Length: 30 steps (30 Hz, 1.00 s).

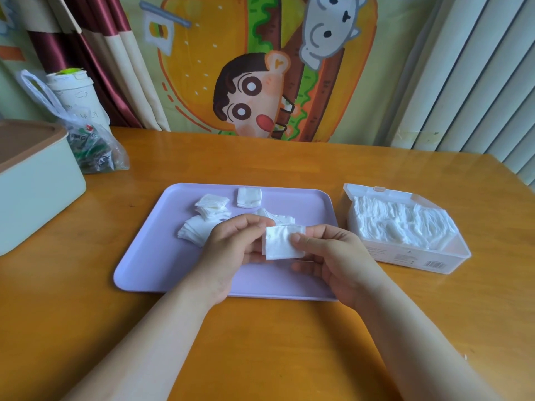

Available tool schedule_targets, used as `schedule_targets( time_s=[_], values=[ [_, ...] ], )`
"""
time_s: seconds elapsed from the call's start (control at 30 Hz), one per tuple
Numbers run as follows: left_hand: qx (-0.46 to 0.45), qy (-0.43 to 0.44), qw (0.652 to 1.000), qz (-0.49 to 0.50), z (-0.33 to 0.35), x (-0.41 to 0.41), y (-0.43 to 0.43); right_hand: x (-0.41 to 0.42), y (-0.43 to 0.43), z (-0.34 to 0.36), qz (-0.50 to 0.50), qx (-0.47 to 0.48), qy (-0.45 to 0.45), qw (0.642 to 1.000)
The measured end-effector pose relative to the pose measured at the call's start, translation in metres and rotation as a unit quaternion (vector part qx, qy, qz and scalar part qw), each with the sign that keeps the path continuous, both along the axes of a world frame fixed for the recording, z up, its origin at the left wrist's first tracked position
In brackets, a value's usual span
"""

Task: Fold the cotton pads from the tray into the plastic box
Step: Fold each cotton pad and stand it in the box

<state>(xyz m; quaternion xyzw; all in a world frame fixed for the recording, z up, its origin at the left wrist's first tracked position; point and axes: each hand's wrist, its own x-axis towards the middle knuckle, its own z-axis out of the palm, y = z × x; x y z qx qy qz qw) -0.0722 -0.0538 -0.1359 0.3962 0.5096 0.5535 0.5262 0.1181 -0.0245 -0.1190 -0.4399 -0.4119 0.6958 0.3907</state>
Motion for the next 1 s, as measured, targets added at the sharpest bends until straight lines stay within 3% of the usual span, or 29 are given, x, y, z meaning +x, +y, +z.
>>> schedule_targets(
  time_s=[0.43,0.67,0.87,1.0],
  values=[
    [0.007,0.014,0.999,0.028,-0.002,0.002,0.000,0.005,0.005,0.000,-0.001,-0.023,0.026,0.999],
    [0.012,0.010,0.997,0.071,-0.005,0.002,0.003,0.008,0.010,0.006,-0.142,0.064,0.001,0.988],
    [0.007,0.018,0.997,0.068,-0.003,0.004,0.004,0.000,-0.001,0.016,-0.010,0.087,0.045,0.995],
    [0.011,0.039,0.998,0.054,-0.002,0.004,0.001,-0.011,-0.006,0.001,-0.038,0.064,0.016,0.997]
  ],
)
